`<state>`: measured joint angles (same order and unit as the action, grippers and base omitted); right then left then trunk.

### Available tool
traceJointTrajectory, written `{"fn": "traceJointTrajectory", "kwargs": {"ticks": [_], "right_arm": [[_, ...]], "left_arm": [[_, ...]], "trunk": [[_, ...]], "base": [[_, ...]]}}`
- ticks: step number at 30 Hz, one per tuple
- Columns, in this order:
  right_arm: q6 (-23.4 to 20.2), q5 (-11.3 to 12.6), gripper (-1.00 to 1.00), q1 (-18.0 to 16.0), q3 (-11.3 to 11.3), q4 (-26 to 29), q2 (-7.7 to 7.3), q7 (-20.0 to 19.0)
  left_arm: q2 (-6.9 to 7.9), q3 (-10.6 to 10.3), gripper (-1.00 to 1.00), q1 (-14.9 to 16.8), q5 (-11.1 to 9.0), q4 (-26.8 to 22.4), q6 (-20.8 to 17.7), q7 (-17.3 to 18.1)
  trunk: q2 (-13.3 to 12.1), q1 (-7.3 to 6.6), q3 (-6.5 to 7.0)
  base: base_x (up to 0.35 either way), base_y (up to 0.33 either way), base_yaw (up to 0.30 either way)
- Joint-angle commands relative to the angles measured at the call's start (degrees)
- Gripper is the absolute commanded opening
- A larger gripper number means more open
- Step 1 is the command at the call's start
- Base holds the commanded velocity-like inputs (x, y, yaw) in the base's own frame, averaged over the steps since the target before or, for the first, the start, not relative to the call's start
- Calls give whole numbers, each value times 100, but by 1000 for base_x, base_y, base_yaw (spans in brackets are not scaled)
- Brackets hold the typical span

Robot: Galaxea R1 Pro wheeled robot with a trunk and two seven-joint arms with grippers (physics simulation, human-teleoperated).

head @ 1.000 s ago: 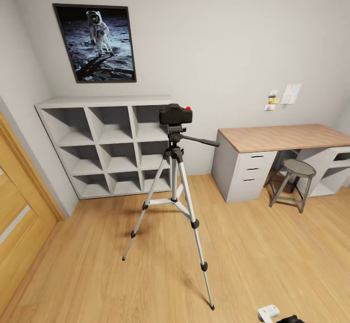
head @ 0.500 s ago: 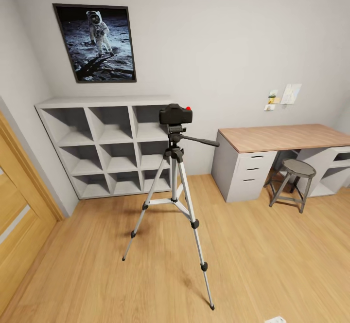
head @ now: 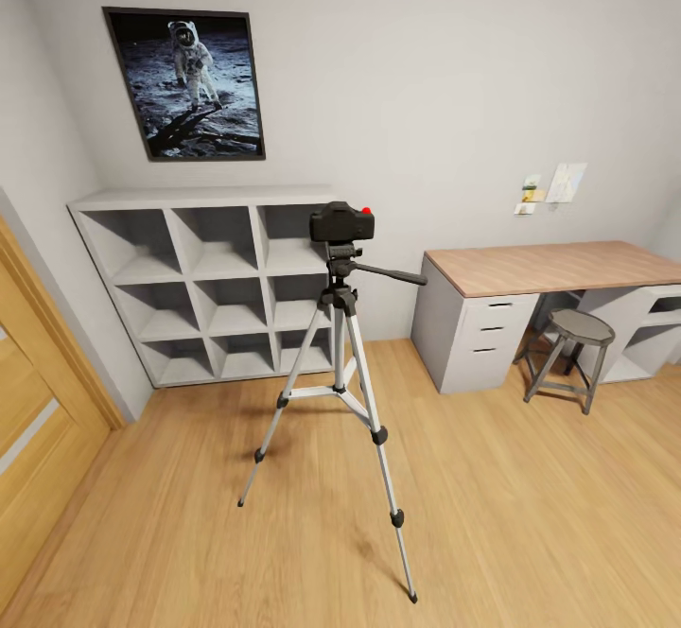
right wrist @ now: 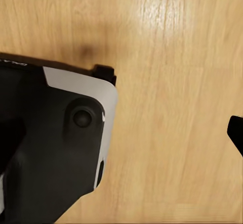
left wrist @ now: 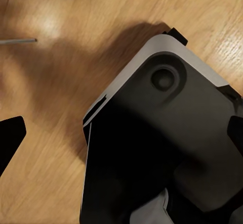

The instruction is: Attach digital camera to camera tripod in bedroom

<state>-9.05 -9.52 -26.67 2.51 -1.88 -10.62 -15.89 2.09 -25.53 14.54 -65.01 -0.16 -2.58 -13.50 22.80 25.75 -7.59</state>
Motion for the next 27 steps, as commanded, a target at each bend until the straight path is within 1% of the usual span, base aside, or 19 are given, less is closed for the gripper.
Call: {"fn": "traceJointTrajectory", "kwargs": {"ticks": [1,6,7,9,10,18,22,23,27], "right_arm": [[-2,10,100,9,21,-6,-1,-21],[5,139,100,58,21,-8,-1,-17],[-5,191,100,78,21,-6,-7,25],[-6,199,100,80,21,-6,-7,54],[-7,215,100,82,21,-11,2,131],[6,221,100,143,21,-13,28,146],[46,220,100,357,23,-10,61,147],[136,218,100,510,24,-8,75,147],[473,215,100,824,22,-7,92,154]], "left_arm": [[1,-48,100,5,-29,-2,-24,-21],[1,-48,100,5,-29,-2,0,-19],[1,-49,100,5,-29,-2,135,-18],[1,-47,100,5,-29,-2,178,-18],[1,-48,100,5,-29,-2,273,-14],[1,-49,100,5,-21,1,290,-13],[1,-49,100,5,-21,0,292,-13],[1,-49,100,5,-21,-1,292,-11],[1,-49,100,5,-20,3,289,-12]], "trunk": [[12,3,-11],[12,3,-11],[12,3,-11],[12,3,-11],[12,3,-11],[12,3,-11],[12,3,-11],[12,3,-11],[12,3,-11]], "base": [[0,0,0],[0,0,0],[0,0,0],[0,0,0],[0,0,0],[0,0,0],[0,0,0],[0,0,0],[0,0,0]]}}
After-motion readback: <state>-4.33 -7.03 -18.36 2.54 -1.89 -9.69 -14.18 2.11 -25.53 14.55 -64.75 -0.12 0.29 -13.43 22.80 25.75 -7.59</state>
